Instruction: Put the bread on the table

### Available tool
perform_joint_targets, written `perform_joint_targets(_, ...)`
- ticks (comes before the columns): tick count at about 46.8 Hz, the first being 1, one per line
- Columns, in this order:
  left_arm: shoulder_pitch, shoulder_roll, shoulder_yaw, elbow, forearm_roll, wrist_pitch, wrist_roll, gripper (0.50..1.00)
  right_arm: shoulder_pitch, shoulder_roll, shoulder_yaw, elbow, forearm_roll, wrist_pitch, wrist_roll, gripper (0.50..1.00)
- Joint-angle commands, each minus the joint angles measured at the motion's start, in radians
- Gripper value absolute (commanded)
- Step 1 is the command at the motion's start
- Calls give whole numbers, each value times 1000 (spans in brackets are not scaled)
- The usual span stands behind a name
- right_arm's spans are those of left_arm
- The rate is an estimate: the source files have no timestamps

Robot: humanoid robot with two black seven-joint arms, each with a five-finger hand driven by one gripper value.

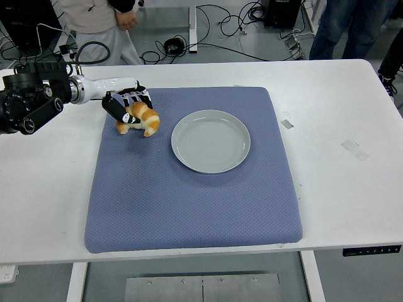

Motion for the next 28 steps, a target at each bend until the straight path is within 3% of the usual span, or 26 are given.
perform_joint_targets(1, 12, 0, 2, 0, 0, 6, 0, 500, 0, 0, 0, 0, 0, 0, 0, 1000)
perform_joint_targets(28, 18, 0, 2, 17, -54, 6, 3, 500, 0, 0, 0, 0, 0, 0, 0, 1000)
